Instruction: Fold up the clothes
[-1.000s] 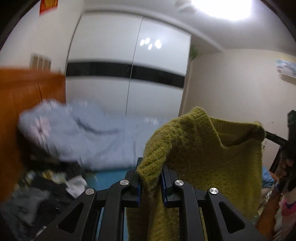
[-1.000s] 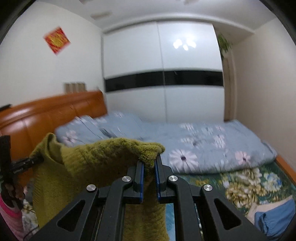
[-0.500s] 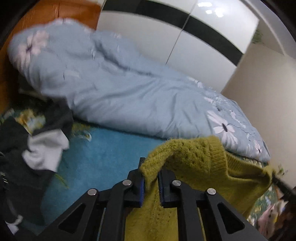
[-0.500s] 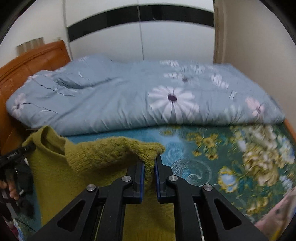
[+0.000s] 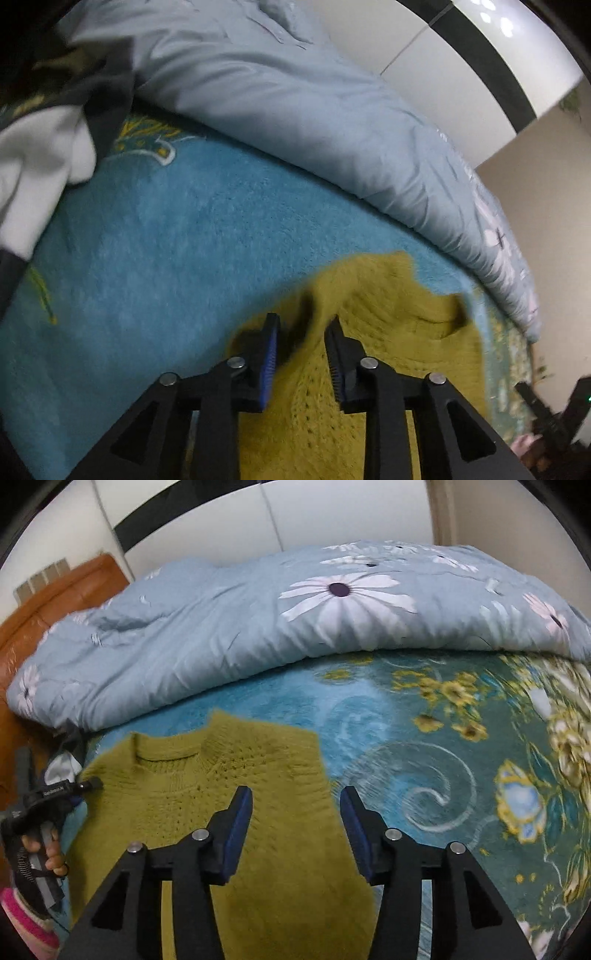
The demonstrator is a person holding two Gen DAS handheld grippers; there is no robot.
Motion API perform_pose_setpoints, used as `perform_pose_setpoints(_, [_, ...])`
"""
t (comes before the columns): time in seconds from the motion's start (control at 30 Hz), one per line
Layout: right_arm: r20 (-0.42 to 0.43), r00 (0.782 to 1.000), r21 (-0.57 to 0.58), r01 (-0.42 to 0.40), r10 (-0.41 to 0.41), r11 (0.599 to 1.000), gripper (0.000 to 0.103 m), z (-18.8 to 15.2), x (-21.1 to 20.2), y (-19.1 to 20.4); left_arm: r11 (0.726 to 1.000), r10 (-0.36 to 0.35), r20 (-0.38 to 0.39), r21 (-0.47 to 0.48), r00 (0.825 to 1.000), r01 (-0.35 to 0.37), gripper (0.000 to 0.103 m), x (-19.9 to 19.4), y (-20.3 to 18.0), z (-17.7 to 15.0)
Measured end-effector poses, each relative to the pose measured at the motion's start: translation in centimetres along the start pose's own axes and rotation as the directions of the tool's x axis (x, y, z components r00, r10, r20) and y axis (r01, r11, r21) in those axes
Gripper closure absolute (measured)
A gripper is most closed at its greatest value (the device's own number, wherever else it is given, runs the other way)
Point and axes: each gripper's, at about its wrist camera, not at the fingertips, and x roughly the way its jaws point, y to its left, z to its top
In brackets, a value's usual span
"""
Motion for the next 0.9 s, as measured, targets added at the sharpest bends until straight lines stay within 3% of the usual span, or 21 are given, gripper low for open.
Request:
perform_pose_setpoints(0.17, [-0.038, 0.998, 0.035, -0.056, 0.057, 0.998, 0.052, -5.4, -4.0, -2.7, 0.992, -0.012, 0.001, 0.123, 1.0, 0.012, 0.06, -5.6, -1.5, -3.4])
perform_pose_setpoints(0.23, [-0.057, 0.995, 0.028, -0.076, 0.077, 0.997, 0.052, -8.7, -5.8, -3.2, 0.988, -0.015, 0.018, 0.154, 1.0, 0.012, 0.045, -8.5, -1.3, -5.8])
perform_pose_setpoints(0.27, [-0.063, 0.994, 0.027, -0.087, 0.088, 0.996, 0.052, -10.4, -6.8, -3.2, 0.986, -0.007, 0.024, 0.167, 1.0, 0.002, 0.044, -9.7, -0.9, -7.3])
perform_pose_setpoints(0.4, [-0.111, 0.981, 0.06, -0.154, 0.16, 0.986, 0.052, -16.7, -9.8, -3.2, 0.979, 0.025, 0.035, 0.199, 0.999, -0.032, 0.043, -13.8, 1.3, -13.5])
perform_pose_setpoints(0.53, [-0.134, 0.982, 0.109, -0.119, 0.133, 0.987, 0.052, -20.9, -10.9, -3.7, 0.986, 0.048, 0.013, 0.162, 0.999, -0.049, 0.043, -15.5, 4.3, -19.3])
perform_pose_setpoints(0.7, [-0.127, 0.972, 0.228, -0.166, 0.198, 0.959, 0.052, -24.4, -11.8, -4.0, 0.994, -0.012, -0.105, 0.11, 0.994, 0.024, 0.043, -15.7, 6.3, -25.3])
perform_pose_setpoints(0.8, [-0.118, 0.966, 0.253, -0.197, 0.232, 0.947, 0.053, -25.8, -12.1, -3.2, 0.991, -0.018, -0.125, 0.132, 0.992, 0.035, 0.043, -16.3, 6.0, -26.8])
perform_pose_setpoints(0.87, [-0.113, 0.963, 0.27, -0.209, 0.246, 0.94, 0.064, -26.5, -12.2, -2.7, 0.99, -0.027, -0.138, 0.134, 0.99, 0.045, 0.043, -16.7, 5.9, -27.4])
perform_pose_setpoints(0.9, [-0.111, 0.963, 0.277, -0.205, 0.244, 0.939, 0.08, -26.7, -12.3, -2.6, 0.99, -0.034, -0.148, 0.131, 0.988, 0.053, 0.043, -16.8, 5.9, -27.7])
